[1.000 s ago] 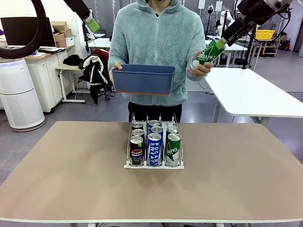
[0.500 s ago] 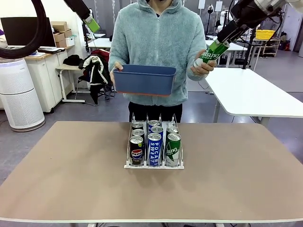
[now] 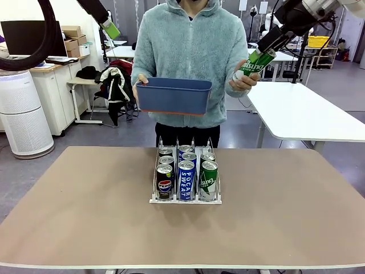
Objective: Fill the beverage cans into the dispenser.
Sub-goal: Pick up the Sprite handed by the human.
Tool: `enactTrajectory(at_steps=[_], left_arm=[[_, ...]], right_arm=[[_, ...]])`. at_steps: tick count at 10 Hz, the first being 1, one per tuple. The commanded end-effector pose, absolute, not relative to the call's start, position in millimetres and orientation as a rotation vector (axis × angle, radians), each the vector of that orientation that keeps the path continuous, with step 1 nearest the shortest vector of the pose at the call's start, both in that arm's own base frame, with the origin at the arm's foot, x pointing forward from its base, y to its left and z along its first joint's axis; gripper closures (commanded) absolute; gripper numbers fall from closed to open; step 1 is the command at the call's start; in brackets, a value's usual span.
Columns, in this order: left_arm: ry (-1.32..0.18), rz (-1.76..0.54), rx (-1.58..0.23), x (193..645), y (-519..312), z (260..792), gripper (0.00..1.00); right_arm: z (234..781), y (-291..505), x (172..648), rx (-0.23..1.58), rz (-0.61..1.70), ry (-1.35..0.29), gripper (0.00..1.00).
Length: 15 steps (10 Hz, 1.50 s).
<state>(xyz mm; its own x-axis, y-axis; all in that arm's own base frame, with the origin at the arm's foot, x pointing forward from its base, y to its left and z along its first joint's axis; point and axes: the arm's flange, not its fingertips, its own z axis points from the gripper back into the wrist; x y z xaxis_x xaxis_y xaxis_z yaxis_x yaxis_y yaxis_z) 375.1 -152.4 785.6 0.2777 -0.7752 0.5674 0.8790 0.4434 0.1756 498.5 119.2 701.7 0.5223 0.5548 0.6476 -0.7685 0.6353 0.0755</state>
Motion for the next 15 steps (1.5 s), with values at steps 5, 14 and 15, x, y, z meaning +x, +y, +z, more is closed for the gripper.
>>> enactTrajectory(at_steps=[5,14,15], left_arm=[[-0.654,-1.127,-0.181,375.1,-148.6,782.0,0.0],[-0.654,-1.127,-0.181,375.1,-148.6,782.0,0.0],[-0.654,-1.127,-0.181,375.1,-148.6,782.0,0.0]], right_arm=[[701.7,118.5,498.7,0.377,0.814,-0.627,0.0],[701.7,113.8,499.2,0.372,0.832,-0.591,1.0],[701.6,113.5,498.8,0.369,0.831,-0.593,1.0]])
